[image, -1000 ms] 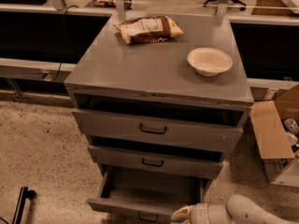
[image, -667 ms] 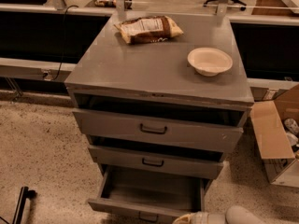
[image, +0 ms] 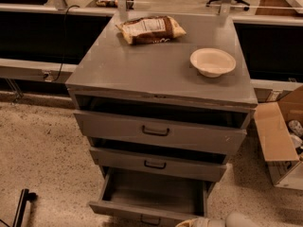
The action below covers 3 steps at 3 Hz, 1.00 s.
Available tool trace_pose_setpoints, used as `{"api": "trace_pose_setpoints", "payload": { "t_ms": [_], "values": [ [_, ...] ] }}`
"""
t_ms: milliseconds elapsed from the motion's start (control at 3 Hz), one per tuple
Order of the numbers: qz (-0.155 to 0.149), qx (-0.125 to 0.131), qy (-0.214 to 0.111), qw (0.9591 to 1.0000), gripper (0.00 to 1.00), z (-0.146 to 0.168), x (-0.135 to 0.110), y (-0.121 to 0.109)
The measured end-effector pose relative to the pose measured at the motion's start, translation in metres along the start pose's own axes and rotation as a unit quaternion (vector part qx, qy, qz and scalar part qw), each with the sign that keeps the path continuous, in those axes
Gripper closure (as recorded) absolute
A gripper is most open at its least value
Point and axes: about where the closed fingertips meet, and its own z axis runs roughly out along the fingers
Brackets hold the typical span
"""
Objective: Close bottom drawer
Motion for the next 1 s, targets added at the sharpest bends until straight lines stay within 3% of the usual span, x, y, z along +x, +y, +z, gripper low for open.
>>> {"api": "trace_pose_setpoints", "payload": {
  "t_ms": [667,1000],
  "values": [
    [0.007,0.026,0.0,0.9996,1.0,0.041,0.082,0.02],
    [0.005,0.051,-0.014,0.9986,1.0,0.063,0.106,0.011]
  ]
}}
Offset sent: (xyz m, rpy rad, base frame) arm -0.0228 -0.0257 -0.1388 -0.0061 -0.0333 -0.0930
